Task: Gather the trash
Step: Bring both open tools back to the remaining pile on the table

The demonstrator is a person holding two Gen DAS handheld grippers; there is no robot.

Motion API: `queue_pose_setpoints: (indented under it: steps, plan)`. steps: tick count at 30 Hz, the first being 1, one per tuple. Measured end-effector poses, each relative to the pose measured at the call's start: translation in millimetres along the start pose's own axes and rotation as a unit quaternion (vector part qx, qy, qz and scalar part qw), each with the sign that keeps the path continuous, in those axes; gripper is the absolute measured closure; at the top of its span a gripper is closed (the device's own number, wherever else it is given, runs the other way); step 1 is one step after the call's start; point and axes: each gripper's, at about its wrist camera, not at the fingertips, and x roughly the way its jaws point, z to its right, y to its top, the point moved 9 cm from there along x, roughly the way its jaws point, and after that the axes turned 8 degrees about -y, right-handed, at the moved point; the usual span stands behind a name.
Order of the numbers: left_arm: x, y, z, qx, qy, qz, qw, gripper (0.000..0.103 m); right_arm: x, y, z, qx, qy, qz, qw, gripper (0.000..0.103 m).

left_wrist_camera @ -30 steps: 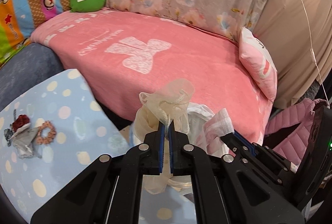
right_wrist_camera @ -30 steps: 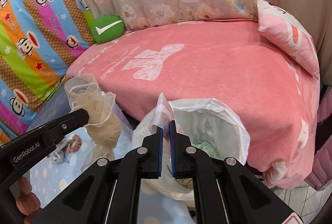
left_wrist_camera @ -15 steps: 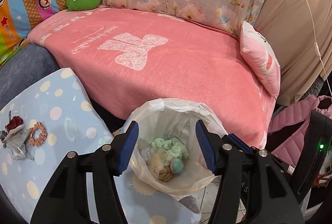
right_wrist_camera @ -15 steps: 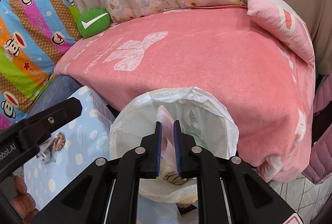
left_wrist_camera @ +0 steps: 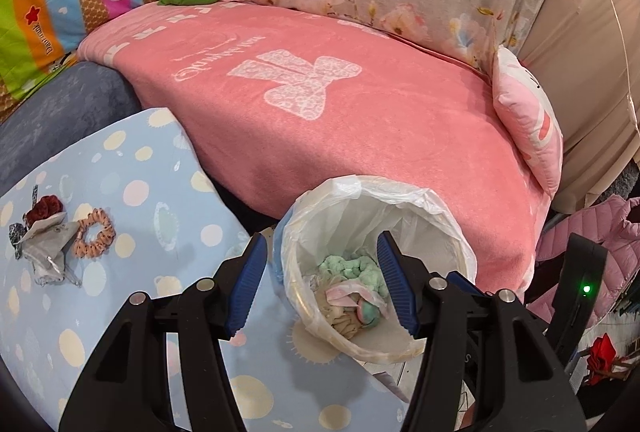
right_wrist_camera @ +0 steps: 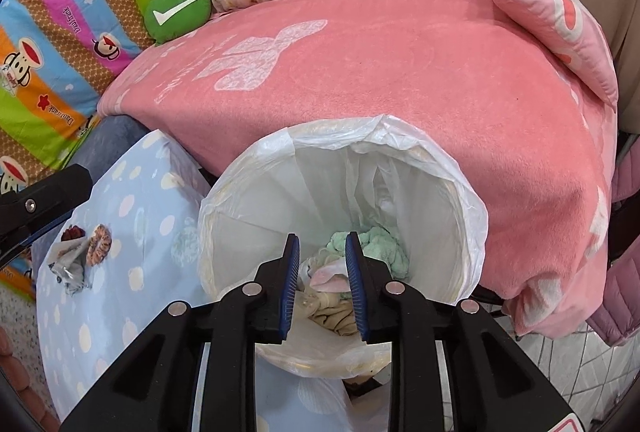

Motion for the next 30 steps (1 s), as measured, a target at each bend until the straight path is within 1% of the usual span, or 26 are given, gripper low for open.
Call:
queue_pose_setpoints:
  steps: [2,4,6,15,22,27,30]
  plan:
    - [-1.2,-2.2,-5.1,-0.004,0.003,0.001,1.0,0.049,-2.0,-1.0,-3.3,-0.004,0.001,0.0,1.0,0.078]
    - [-3.0,-3.9,-9.6,-0.007,0.007,0.002,1.0,0.049,-6.1,-0.9,-6.9,-0.006,0.0,0.005,1.0,0.07]
    - [-5.6,-5.6,-15.4,-0.012,0.009,0.003,0.9999,0.049,-10.8,-0.2,-11.7,-0.01,0.001,0.01,1.0,0.067]
    - [-21.0,-14.0,-47.2,-0.034,0.025,0.01,0.9991,0.049,-22.9,-4.5,-45.8,-0.036,0.018,0.016,0.999,0.067]
    - [-38.0,-24.0,-88.2,-0.063,0.045,0.015,0.9969,0.049,-30.8,-11.4,-81.4,-0.061,0.03,0.019,0.997,0.067]
    - [-53.5,-32.7,-122.0,-0.089,0.06,0.022,0.994,0.045,-36.6,-18.9,-113.4,-0.087,0.04,0.02,0.995,0.064]
    - [-64.1,-39.4,-143.6,-0.103,0.075,0.028,0.9915,0.041,-39.4,-24.0,-134.4,-0.103,0.048,0.02,0.993,0.064]
